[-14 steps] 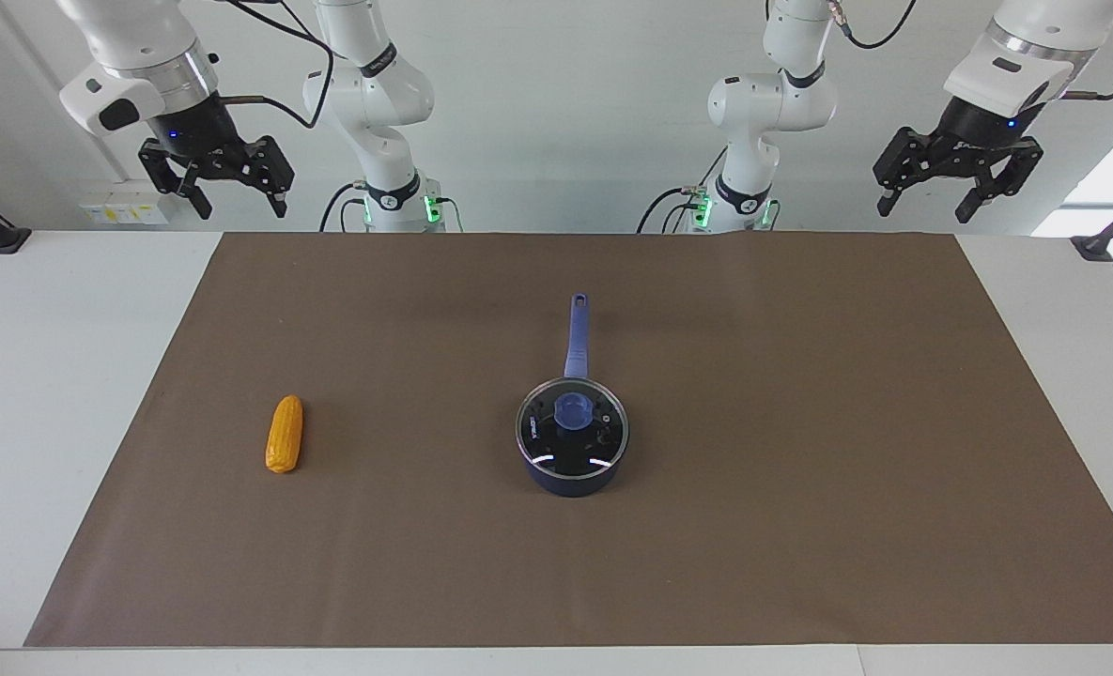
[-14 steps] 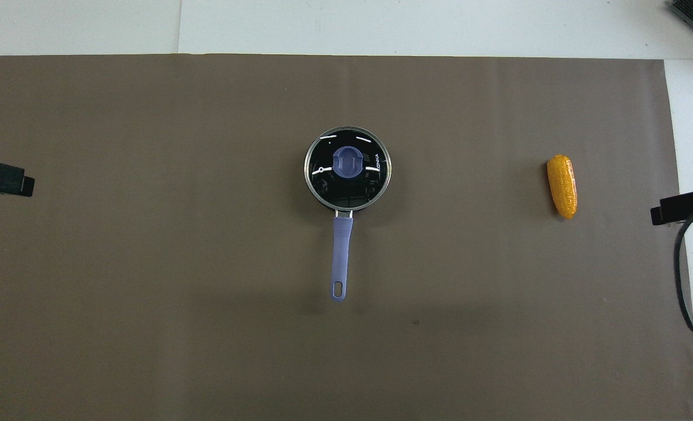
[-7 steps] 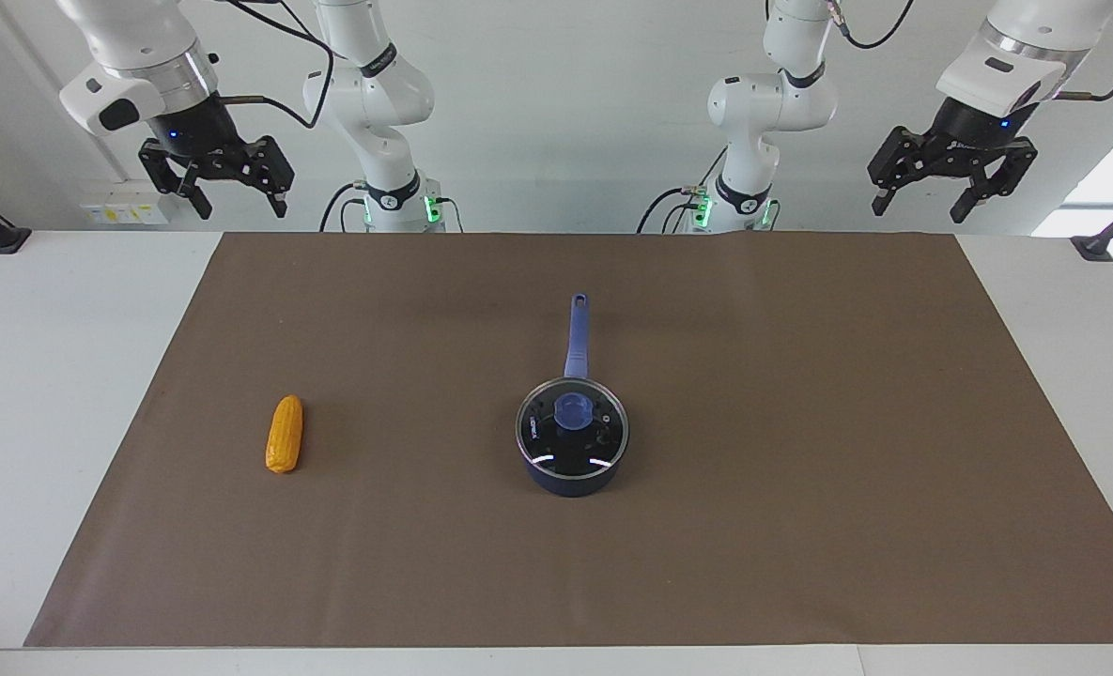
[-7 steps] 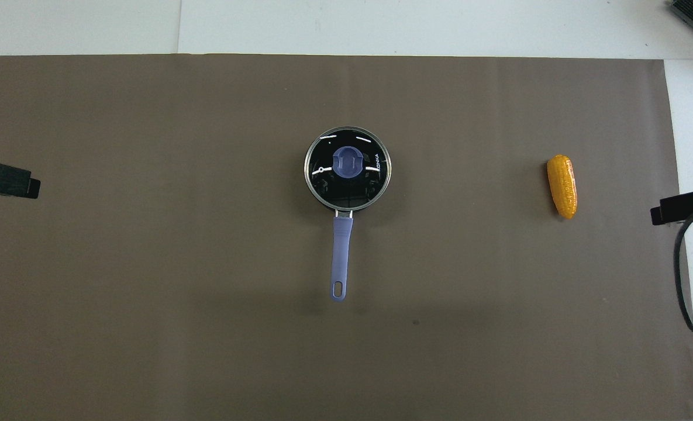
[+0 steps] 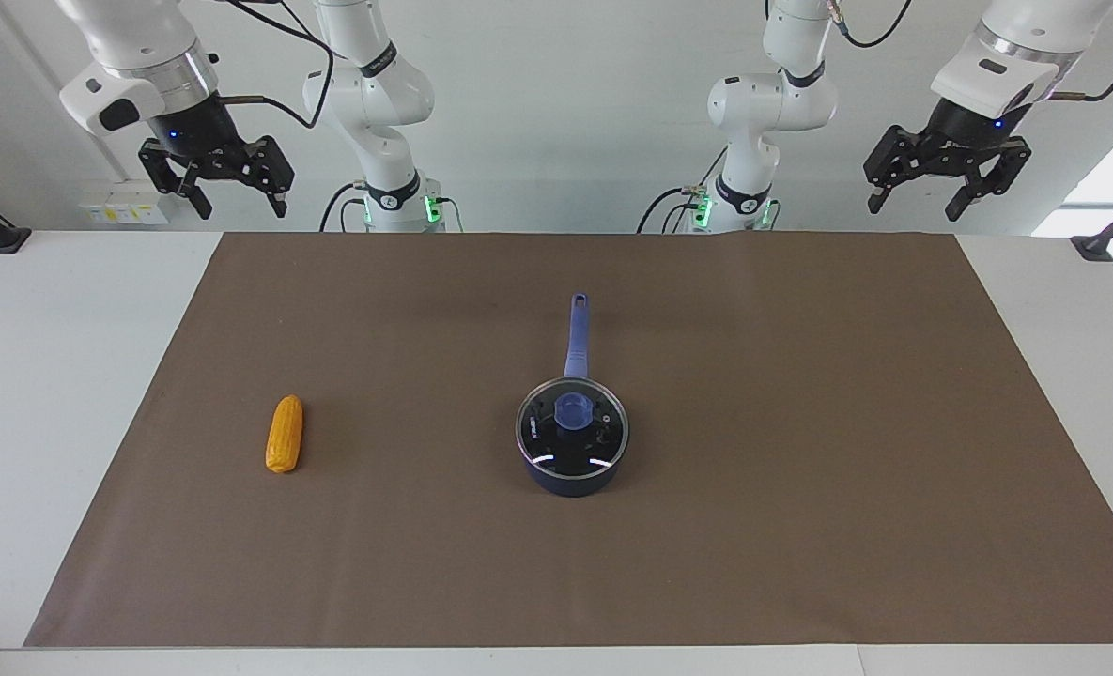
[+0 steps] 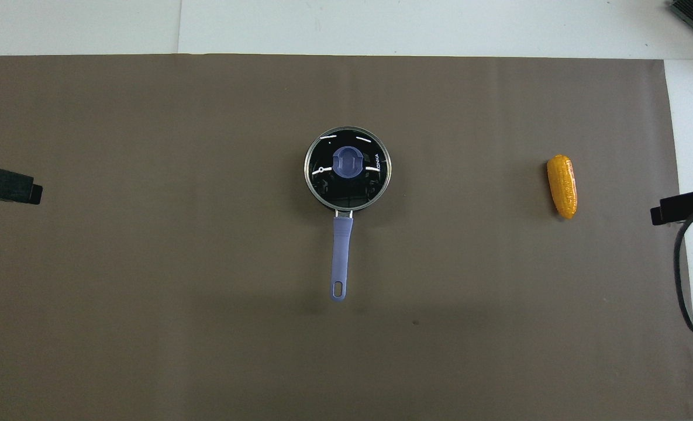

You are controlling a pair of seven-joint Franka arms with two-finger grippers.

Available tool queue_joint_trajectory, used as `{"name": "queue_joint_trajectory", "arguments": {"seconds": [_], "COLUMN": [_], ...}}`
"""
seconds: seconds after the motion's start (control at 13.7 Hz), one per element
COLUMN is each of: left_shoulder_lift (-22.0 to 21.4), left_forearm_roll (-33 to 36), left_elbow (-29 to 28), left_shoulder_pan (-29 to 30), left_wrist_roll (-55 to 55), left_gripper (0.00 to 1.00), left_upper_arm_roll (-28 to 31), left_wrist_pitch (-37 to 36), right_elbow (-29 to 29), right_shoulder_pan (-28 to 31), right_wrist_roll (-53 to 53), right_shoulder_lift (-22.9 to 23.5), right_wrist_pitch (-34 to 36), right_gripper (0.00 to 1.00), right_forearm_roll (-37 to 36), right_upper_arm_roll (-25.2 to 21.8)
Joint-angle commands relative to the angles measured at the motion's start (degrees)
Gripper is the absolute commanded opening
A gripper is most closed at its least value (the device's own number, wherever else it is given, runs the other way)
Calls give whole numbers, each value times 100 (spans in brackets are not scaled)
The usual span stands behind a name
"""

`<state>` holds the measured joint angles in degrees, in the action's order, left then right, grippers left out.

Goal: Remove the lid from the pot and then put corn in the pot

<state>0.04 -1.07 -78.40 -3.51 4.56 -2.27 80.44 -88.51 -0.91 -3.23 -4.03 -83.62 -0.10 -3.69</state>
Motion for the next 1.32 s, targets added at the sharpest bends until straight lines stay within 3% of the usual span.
{"name": "queue_joint_trajectory", "arguments": {"seconds": [0.0,0.51,0.95,1.1,1.24], "left_shoulder_lift": [-162,-65,365,567,848], "left_forearm_roll": [45,63,63,141,352], "left_elbow": [-193,-123,-79,-62,69], "left_shoulder_pan": [-19,-115,-861,-1151,-1581], "left_wrist_roll": [62,54,-306,-630,-912], "left_gripper": [100,100,100,100,100], "left_upper_arm_roll": [8,-36,-27,-27,-27], "left_wrist_pitch": [146,393,902,1078,1219], "right_elbow": [-8,-8,-8,-78,-541], "right_shoulder_pan": [55,55,3,-15,-15], "right_wrist_roll": [-117,-117,-134,-100,-125], "right_shoulder_lift": [-63,-63,-63,-72,-159], "right_wrist_pitch": [74,74,117,-162,-566], "right_gripper": [100,100,100,100,100], "right_forearm_roll": [98,98,98,89,19], "right_upper_arm_roll": [17,17,26,43,44]}}
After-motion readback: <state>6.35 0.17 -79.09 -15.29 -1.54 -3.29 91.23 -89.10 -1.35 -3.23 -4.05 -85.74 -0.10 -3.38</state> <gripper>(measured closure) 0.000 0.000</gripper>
